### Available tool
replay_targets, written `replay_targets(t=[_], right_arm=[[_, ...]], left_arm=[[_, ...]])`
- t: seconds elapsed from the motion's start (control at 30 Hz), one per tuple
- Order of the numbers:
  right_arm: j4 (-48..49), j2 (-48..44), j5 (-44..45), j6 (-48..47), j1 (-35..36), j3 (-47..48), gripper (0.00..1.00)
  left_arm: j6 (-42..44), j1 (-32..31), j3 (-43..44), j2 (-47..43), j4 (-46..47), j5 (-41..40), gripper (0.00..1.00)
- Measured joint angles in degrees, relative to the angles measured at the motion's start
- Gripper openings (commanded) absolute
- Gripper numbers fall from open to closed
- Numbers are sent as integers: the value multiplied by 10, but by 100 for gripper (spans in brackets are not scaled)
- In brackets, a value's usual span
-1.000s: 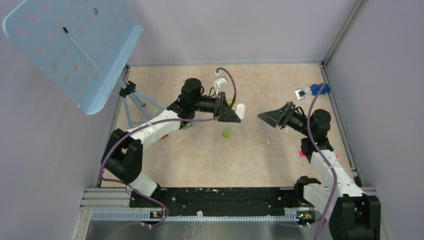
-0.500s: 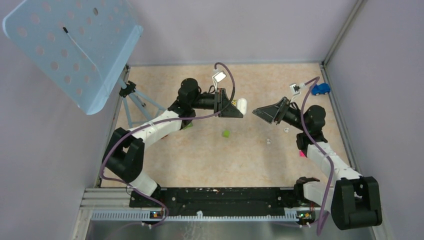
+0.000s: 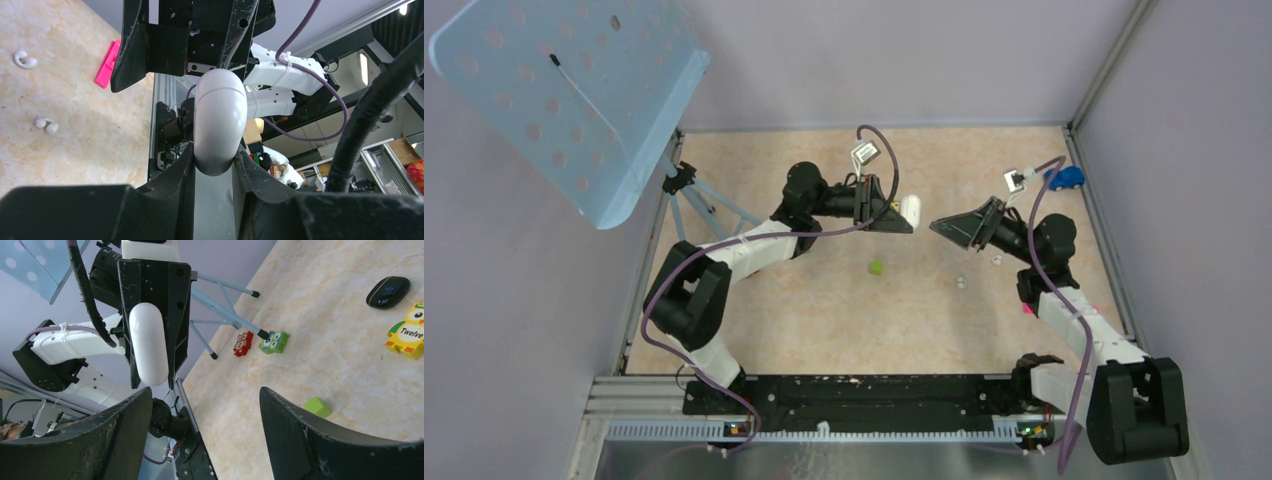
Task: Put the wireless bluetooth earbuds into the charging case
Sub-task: Pass from the left arm to the right
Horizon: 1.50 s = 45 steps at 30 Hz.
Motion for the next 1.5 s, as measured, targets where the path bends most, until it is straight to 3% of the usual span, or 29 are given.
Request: replay_targets(t=[0.17,0.47,0.73,0.97,1.13,1.23,1.37,1.5], right_arm=[[41,5,-1,32,4,-8,76],[239,100,-10,135,39,-5,75],[318,122,-2,168,66,22,66],[309,144,15,158,87,40,32],[309,160,19,165,92,40,40],[310,161,17,166,96,40,39],[304,162,17,161,99,40,14],[292,171,17,163,100,50,0]], left_arm=[[8,0,-3,-6,-23,-2,0],[33,0,-10,-36,-71,-11,0],[49,0,-9,-37,-107,-12,0],[50,1,-9,-38,-110,-6,0],[51,1,-9,-39,-114,-9,0],[52,1,-9,-39,-117,-10,0],[52,1,-9,-39,-118,-8,0],[56,4,-9,-39,-115,-8,0]])
